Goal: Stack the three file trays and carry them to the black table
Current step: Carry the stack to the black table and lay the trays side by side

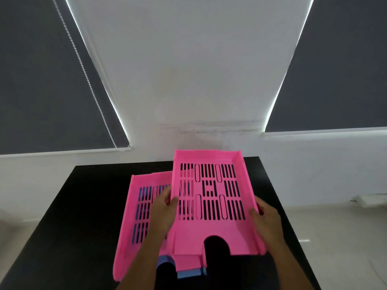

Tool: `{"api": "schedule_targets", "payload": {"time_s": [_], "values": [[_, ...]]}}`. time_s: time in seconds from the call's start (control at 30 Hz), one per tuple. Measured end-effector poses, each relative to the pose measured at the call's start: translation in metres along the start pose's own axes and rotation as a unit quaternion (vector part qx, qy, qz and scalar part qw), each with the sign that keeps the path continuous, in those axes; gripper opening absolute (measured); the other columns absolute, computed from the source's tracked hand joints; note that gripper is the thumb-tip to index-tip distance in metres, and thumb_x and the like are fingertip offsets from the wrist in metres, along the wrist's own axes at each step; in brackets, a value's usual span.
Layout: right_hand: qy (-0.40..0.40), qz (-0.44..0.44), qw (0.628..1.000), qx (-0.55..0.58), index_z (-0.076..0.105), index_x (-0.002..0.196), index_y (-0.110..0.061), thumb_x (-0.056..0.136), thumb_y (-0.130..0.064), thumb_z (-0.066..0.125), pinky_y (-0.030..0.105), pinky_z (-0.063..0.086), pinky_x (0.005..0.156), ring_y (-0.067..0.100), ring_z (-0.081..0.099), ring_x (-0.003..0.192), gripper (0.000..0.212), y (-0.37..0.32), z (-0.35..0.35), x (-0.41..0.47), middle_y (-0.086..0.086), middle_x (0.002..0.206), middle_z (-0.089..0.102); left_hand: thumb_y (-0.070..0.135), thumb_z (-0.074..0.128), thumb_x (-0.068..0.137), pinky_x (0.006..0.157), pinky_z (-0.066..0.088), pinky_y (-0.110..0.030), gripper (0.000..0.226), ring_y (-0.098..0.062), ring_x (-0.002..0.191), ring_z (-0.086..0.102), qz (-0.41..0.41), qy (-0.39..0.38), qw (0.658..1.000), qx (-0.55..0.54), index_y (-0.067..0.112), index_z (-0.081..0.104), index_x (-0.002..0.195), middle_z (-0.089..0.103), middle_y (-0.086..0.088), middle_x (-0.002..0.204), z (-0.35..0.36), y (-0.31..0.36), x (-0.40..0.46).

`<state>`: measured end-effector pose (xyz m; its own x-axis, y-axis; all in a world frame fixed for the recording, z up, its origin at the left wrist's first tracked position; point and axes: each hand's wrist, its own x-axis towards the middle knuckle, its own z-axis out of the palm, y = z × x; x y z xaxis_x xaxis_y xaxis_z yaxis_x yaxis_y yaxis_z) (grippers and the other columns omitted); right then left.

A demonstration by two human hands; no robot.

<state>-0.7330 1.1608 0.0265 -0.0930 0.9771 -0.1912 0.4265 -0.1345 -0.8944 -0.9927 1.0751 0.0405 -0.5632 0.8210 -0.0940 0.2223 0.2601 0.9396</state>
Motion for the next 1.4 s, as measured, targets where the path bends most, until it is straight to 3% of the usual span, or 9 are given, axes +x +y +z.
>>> {"api": "schedule_targets", "payload": {"time_s": [0.17,0.27,0.37,0.5,0.63,0.83,1.07,1.23,1.4], "values": [[0.039,0.006,0.999,-0.027,0.06,0.136,-0.017,0.096,-0.004,0.054,0.052,0.054,0.092,0.02,0.063,0.085,0.043,0.025,-0.058,0.008,-0.002,0.1,0.067,0.004,0.051,0.1,0.085,0.061,-0.022,0.04,-0.003,0.096,0.069,0.03,-0.04,0.999,-0.002,0.021,0.058,0.136,0.069,0.008,0.11,0.068,0.015,-0.006],[0.057,0.017,0.998,-0.028,0.059,0.137,-0.015,0.096,0.001,0.052,0.055,0.05,0.097,0.026,0.06,0.089,0.044,0.041,-0.083,0.011,0.004,0.104,0.067,0.004,0.049,0.1,0.092,0.061,-0.032,0.041,-0.014,0.107,0.071,0.026,-0.062,0.998,0.01,0.018,0.057,0.138,0.071,0.0,0.12,0.102,0.015,-0.01],[0.048,0.032,0.998,-0.04,0.061,0.135,-0.015,0.096,0.0,0.05,0.055,0.051,0.095,0.027,0.061,0.087,0.043,0.065,-0.095,0.013,0.004,0.1,0.067,0.002,0.049,0.099,0.073,0.061,-0.015,0.037,-0.012,0.1,0.072,-0.01,-0.075,0.997,0.03,0.015,0.06,0.133,0.073,-0.001,0.115,0.126,0.007,-0.019],[0.025,0.029,0.997,-0.061,0.062,0.134,-0.019,0.096,-0.004,0.051,0.033,0.059,0.072,0.014,0.066,0.078,0.042,0.096,-0.099,0.014,-0.002,0.095,0.07,-0.001,0.046,0.1,0.054,0.052,-0.003,0.037,0.003,0.082,0.065,-0.066,-0.078,0.993,0.062,0.012,0.059,0.132,0.067,0.005,0.106,0.142,-0.011,-0.036],[0.014,0.025,0.998,-0.059,0.067,0.127,-0.017,0.097,-0.011,0.055,0.034,0.061,0.075,0.002,0.064,0.077,0.033,0.116,-0.094,0.01,-0.008,0.09,0.071,-0.002,0.043,0.101,0.053,0.055,-0.013,0.042,-0.001,0.072,0.063,-0.097,-0.054,0.99,0.091,0.013,0.052,0.14,0.064,0.007,0.105,0.149,-0.031,-0.047],[0.012,0.033,0.998,-0.043,0.067,0.125,-0.016,0.099,-0.019,0.057,0.013,0.046,0.061,0.003,0.066,0.076,0.028,0.131,-0.082,0.007,-0.002,0.091,0.072,-0.001,0.045,0.1,0.06,0.053,-0.016,0.049,0.0,0.081,0.066,-0.109,-0.064,0.987,0.096,0.016,0.044,0.146,0.064,0.003,0.126,0.154,-0.038,-0.047],[0.011,0.037,0.997,-0.059,0.069,0.121,-0.016,0.099,-0.024,0.056,0.013,0.048,0.06,0.006,0.069,0.074,0.026,0.142,-0.08,0.01,-0.004,0.086,0.072,0.012,0.055,0.096,0.105,0.052,-0.052,0.059,-0.022,0.132,0.056,-0.137,-0.084,0.982,0.097,0.025,0.036,0.151,0.055,-0.002,0.147,0.162,-0.066,-0.041],[0.02,0.064,0.996,-0.059,0.069,0.113,-0.013,0.099,-0.017,0.055,0.013,0.044,0.059,0.005,0.066,0.074,0.021,0.133,-0.075,0.017,-0.002,0.086,0.071,0.016,0.057,0.093,0.108,0.048,-0.054,0.064,-0.024,0.137,0.05,-0.138,-0.092,0.981,0.098,0.028,0.034,0.151,0.049,-0.001,0.151,0.163,-0.08,-0.032],[0.077,0.041,0.995,-0.055,0.066,0.106,-0.01,0.097,-0.017,0.056,0.025,0.059,0.058,0.012,0.069,0.07,0.015,0.109,-0.06,0.027,-0.002,0.084,0.067,0.011,0.056,0.094,0.099,0.057,-0.043,0.05,-0.01,0.118,0.061,-0.097,-0.097,0.987,0.083,0.028,0.049,0.14,0.06,0.006,0.128,0.15,-0.034,-0.031]]}}
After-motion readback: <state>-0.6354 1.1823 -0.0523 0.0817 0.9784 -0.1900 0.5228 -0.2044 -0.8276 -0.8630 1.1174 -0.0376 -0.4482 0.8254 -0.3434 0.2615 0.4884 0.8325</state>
